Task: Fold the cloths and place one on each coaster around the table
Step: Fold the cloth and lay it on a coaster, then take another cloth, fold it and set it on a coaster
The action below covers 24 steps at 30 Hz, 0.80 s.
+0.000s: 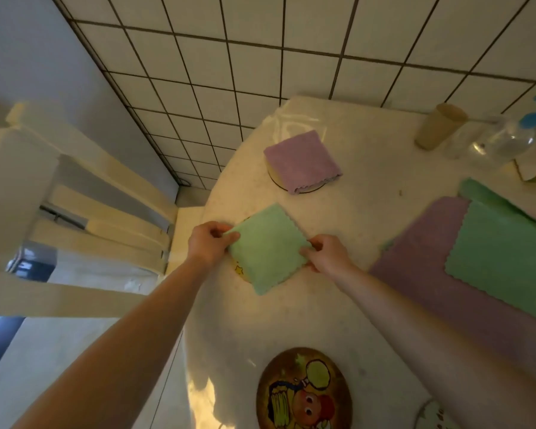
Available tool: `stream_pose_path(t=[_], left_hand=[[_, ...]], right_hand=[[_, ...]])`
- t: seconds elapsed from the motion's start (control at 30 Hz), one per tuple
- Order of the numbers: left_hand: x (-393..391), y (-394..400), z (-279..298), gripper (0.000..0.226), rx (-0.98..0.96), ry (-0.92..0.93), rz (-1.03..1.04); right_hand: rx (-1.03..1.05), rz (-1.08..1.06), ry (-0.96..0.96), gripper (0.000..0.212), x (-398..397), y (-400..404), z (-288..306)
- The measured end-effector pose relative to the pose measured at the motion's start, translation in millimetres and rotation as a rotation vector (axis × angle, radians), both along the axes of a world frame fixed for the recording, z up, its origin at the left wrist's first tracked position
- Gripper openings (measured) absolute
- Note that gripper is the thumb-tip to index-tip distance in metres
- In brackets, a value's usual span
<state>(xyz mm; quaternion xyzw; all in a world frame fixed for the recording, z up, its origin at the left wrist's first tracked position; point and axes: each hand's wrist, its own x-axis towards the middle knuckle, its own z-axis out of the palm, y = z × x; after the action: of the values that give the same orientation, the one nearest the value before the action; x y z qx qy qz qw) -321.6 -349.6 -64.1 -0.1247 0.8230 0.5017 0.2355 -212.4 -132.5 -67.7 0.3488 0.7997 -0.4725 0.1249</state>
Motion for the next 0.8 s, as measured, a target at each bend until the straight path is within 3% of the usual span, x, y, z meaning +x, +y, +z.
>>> stream_pose_path(t=[0.07, 0.17, 0.5, 0.8], left_hand=[[-5.1, -1.0, -2.1, 0.017, -0.068, 0.041, -0.045], [-7.4, -1.2, -3.1, 0.018, -0.151, 0.109, -0.116], [-8.8, -5.3, 9.3, 0.018, -0.26, 0.264, -0.24], [41.6, 59.9, 52.9, 0.016, -0.161, 0.41, -0.447]], right_hand=[[0.085, 0.032, -0.01, 0.019, -0.4, -3.1, -3.6], [0.138, 0.017, -0.009, 0.024, 0.3, -8.7, -4.6], [0.124, -0.097, 0.003, 0.015, 19.1, -2.1, 7.8], [0.286, 0.106, 0.035, 0.012, 102.8, 50.0, 45.4]])
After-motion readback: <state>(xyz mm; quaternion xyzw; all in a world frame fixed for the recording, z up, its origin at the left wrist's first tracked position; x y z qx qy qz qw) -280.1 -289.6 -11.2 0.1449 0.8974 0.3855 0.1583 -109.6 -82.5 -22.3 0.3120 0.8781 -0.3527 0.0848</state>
